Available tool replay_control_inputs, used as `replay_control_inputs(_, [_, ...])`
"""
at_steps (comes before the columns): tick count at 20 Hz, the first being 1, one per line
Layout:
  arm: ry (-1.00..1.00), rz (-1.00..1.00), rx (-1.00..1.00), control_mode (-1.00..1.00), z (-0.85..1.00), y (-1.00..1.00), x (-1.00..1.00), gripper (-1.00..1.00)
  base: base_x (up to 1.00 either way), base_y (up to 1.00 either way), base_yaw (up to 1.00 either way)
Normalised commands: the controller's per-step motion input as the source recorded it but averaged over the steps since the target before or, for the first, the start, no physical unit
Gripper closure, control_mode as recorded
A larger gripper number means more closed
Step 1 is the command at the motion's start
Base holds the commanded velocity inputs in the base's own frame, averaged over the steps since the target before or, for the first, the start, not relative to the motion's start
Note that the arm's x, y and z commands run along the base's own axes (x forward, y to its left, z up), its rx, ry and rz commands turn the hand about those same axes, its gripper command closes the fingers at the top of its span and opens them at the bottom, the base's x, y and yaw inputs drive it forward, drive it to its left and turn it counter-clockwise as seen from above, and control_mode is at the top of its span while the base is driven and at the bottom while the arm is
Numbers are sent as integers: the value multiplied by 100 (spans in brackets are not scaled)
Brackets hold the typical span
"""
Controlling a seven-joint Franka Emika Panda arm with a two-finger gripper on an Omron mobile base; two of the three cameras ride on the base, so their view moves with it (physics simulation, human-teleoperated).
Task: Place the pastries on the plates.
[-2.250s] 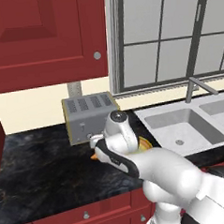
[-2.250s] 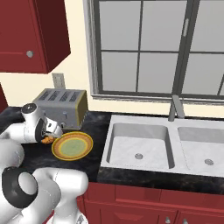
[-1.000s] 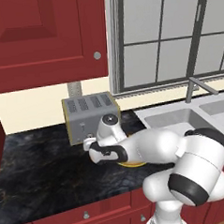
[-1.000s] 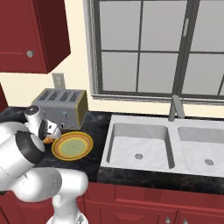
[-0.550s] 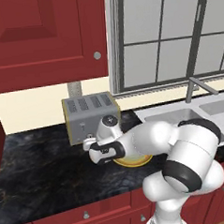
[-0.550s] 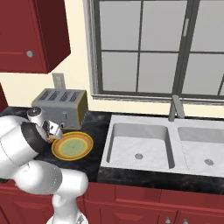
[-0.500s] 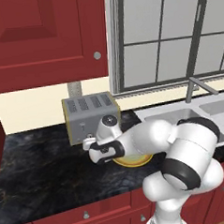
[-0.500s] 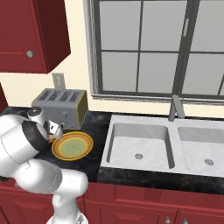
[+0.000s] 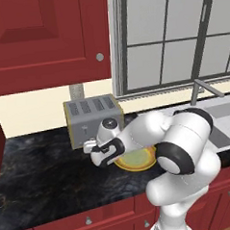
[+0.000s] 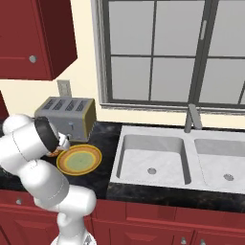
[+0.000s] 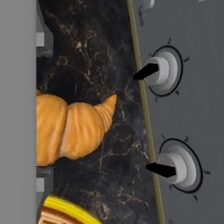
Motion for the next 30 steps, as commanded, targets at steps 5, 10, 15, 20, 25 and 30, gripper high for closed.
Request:
replay_control_inputs(5, [0, 0, 0, -100, -23, 3, 18, -100, 0, 0, 0])
replay_control_inputs(10, [0, 0, 0, -100, -16, 10, 9, 100, 0, 0, 0])
replay_control_inputs(15, [0, 0, 0, -100, -3, 7, 0, 100, 0, 0, 0])
replay_control_inputs(20, [-1, 1, 0, -100, 23, 0, -11, 100, 0, 0, 0])
replay_control_inputs(25, [-5, 0, 1, -100, 71, 0, -51, 100, 0, 0, 0])
replay_control_inputs(30, [0, 0, 6, -100, 71, -39, -52, 100, 0, 0, 0])
